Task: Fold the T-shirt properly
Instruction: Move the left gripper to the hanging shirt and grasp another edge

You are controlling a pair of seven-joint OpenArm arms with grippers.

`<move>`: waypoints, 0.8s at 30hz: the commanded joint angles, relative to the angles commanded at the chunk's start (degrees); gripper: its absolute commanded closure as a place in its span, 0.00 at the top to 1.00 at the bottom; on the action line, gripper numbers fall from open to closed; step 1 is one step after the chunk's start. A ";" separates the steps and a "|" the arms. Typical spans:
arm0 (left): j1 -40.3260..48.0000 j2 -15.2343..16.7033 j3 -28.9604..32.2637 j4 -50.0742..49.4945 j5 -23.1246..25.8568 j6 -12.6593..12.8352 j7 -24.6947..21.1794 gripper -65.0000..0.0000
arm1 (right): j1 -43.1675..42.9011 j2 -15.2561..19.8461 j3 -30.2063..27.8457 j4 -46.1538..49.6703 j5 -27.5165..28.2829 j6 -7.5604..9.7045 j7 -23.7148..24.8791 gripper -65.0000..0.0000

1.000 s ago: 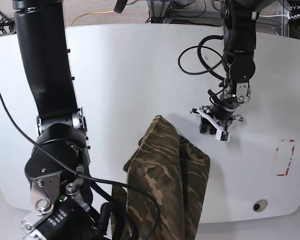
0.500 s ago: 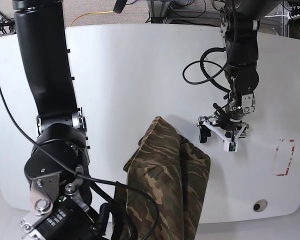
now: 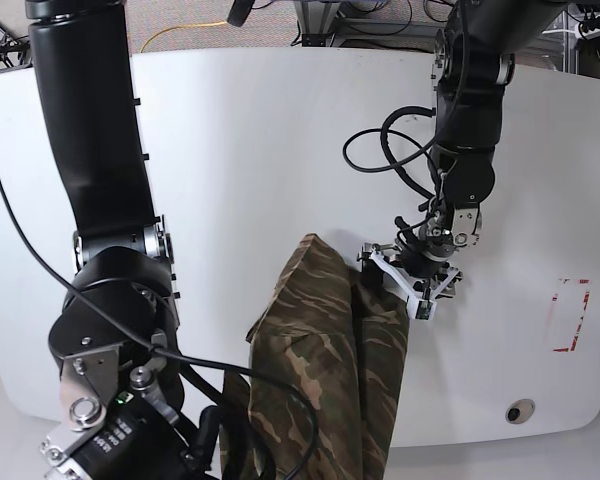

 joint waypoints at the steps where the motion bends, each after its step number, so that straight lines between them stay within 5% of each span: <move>1: 0.00 0.00 0.09 0.00 0.00 0.00 0.00 0.80 | 0.00 0.53 0.00 0.00 0.00 0.00 0.00 0.00; 10: 0.00 0.09 0.09 0.09 0.00 0.00 0.00 0.77 | 0.00 1.05 0.00 0.09 0.00 0.09 0.00 0.00; 17: 0.00 1.58 0.09 0.00 0.44 0.26 0.09 0.04 | 0.00 1.05 0.00 0.09 0.00 0.09 0.00 0.00; 24: 0.18 2.55 0.09 0.62 0.09 0.26 0.00 0.00 | 0.00 1.05 -0.09 0.35 0.00 0.18 0.00 0.00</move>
